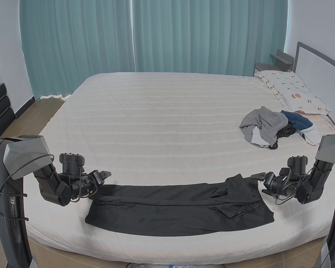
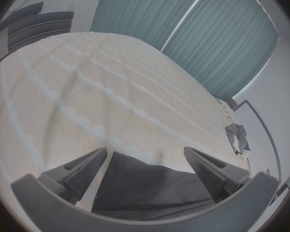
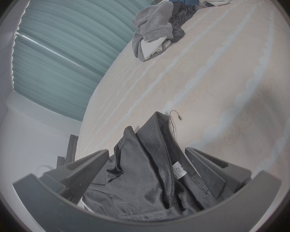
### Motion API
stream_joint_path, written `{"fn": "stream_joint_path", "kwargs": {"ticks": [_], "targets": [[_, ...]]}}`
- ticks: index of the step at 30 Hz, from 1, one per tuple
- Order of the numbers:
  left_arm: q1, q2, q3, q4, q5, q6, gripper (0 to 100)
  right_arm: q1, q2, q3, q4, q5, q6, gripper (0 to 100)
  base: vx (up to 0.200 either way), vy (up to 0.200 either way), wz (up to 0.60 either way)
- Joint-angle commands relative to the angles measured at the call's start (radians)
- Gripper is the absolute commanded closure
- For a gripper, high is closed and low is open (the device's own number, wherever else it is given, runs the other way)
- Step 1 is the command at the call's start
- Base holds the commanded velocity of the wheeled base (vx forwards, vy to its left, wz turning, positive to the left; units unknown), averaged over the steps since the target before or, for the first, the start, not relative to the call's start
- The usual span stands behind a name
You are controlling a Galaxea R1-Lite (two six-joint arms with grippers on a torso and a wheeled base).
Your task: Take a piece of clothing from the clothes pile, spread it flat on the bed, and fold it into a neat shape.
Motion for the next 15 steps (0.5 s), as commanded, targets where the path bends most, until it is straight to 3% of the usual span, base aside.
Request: {"fn": "stream_joint_path", "kwargs": {"ticks": [1, 3, 4, 12, 15], "targets": [[-0.005, 0.045, -0.015, 0.001, 0.000, 0.000, 0, -0.001, 0.005, -0.001, 0.000, 0.000, 0.000, 0, 0.000, 0.000, 0.00], [-0.005, 0.050, -0.015, 0.001, 0.000, 0.000, 0, -0.001, 0.003, -0.001, 0.000, 0.000, 0.000, 0, 0.000, 0.000, 0.00], [-0.005, 0.056, -0.015, 0.001, 0.003, 0.001, 100, 0.000, 0.003, -0.001, 0.000, 0.000, 0.000, 0, 0.000, 0.000, 0.00], [0.009, 0.058, -0.015, -0.010, 0.031, -0.012, 100, 0.011, 0.003, -0.006, 0.001, -0.001, 0.002, 0, 0.000, 0.000, 0.00], [0.017, 0.053, -0.018, -0.033, 0.098, -0.095, 100, 0.013, 0.006, -0.008, 0.000, -0.001, 0.002, 0, 0.000, 0.000, 0.00]]}}
